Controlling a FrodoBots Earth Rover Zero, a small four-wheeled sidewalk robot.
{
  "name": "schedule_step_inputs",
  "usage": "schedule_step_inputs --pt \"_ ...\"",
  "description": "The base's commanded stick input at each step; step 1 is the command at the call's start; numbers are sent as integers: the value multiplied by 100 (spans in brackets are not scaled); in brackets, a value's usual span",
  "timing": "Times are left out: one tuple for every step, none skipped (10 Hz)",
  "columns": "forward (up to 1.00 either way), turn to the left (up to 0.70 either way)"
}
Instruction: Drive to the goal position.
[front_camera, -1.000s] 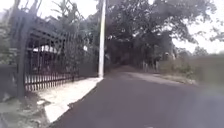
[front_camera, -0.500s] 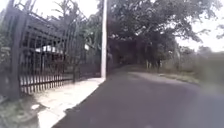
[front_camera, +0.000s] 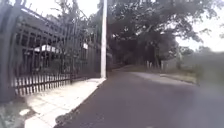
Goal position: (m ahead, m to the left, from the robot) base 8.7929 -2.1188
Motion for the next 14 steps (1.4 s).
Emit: schedule_step_inputs --pt "50 0" --pt "50 0" --pt "50 0" --pt "50 -25" --pt "50 -50" --pt "50 -50" --pt "50 -50" --pt "50 -50" --pt "50 -50" --pt "50 -50" --pt "50 -50" --pt "50 -50" --pt "50 -50" --pt "50 -50"
